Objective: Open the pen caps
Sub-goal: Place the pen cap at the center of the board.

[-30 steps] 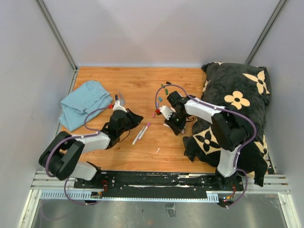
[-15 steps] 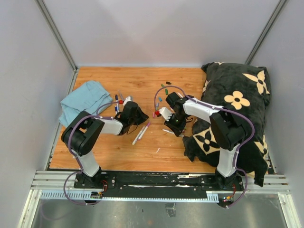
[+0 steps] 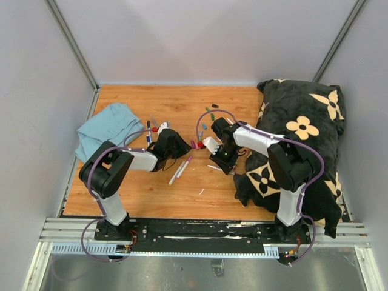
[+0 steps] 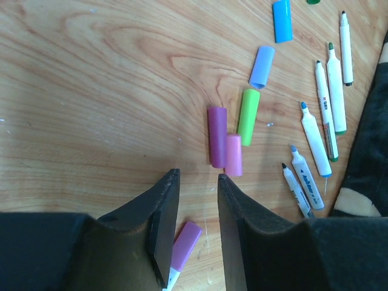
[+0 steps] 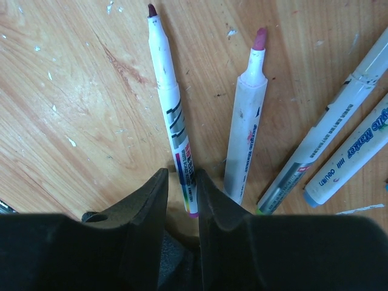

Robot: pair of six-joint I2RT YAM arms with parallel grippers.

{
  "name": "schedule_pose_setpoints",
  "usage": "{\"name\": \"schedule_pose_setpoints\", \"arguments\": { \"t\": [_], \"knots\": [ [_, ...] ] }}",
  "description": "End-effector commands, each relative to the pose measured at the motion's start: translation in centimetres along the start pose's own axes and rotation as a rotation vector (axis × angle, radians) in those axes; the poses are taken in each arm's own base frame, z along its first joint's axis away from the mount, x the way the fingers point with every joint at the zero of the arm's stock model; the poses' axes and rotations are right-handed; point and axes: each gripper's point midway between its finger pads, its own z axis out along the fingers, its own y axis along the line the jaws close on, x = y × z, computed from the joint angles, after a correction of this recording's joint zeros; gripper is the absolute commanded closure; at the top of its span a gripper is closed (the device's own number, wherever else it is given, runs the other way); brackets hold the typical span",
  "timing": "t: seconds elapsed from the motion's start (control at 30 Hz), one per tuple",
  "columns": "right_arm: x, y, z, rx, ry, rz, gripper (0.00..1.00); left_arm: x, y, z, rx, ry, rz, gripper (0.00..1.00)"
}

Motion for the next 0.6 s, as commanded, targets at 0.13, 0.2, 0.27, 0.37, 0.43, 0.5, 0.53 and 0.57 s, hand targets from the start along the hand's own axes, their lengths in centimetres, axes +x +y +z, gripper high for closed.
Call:
{"name": "schedule_pose_setpoints", "arguments": {
  "t": [0.13,0.2,0.27,0.37,0.43,0.5,0.53,0.57],
  "knots": [
    [-1.0,0.5,-1.3,0.004,-0.021,-0.037,0.71,-0.5,2.2,-1.8,-0.094,-0.015,0.039,0.62],
    [-1.2,0.7,-1.7,0.004,-0.036,-0.041,0.69,-1.2,1.4,-2.6,-0.072,-0.033,0.052,0.61],
    [-1.5,0.8,-2.2,0.006,-0.054,-0.047,0.67,-1.9,0.6,-3.7,-0.044,-0.052,0.071,0.61],
    [-1.9,0.9,-2.8,0.009,-0.079,-0.056,0.63,-2.9,-0.6,-5.5,0.012,-0.082,0.116,0.59],
    [-2.2,1.0,-3.3,0.011,-0.097,-0.067,0.62,-2.9,-1.2,-6.9,0.062,-0.083,0.182,0.57],
    [-2.4,1.2,-3.7,0.010,-0.113,-0.077,0.61,-2.8,-1.5,-8.5,0.118,-0.093,0.243,0.55],
    [-2.5,1.2,-3.9,0.011,-0.122,-0.082,0.61,-2.5,-1.3,-9.2,0.137,-0.097,0.270,0.54],
    [-2.6,1.3,-4.1,0.011,-0.130,-0.086,0.61,-2.4,-1.2,-9.9,0.159,-0.105,0.292,0.53]
  ]
}}
